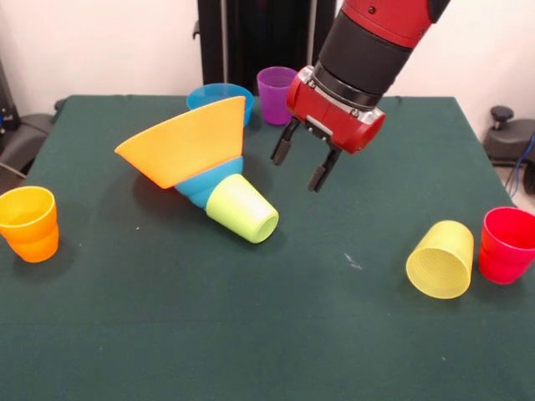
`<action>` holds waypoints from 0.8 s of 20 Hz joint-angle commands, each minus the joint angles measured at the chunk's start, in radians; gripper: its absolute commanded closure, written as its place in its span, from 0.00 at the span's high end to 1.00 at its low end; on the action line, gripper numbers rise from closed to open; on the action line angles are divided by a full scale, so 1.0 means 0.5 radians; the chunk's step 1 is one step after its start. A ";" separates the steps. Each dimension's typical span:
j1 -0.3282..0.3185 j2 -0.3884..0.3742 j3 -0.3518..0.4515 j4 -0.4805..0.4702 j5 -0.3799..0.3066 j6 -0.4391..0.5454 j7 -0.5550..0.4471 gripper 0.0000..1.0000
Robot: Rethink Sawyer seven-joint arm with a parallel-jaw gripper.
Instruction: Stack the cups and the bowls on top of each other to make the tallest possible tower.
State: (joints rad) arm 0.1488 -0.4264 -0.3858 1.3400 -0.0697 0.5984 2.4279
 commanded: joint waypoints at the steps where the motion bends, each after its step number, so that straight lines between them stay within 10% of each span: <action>1: -0.035 0.015 0.218 0.084 0.083 0.028 0.178 1.00; 16: -0.080 -0.005 0.231 0.110 0.057 -0.011 0.108 1.00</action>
State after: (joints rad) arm 0.1303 -0.4327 -0.3849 1.3444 -0.0604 0.5984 2.4279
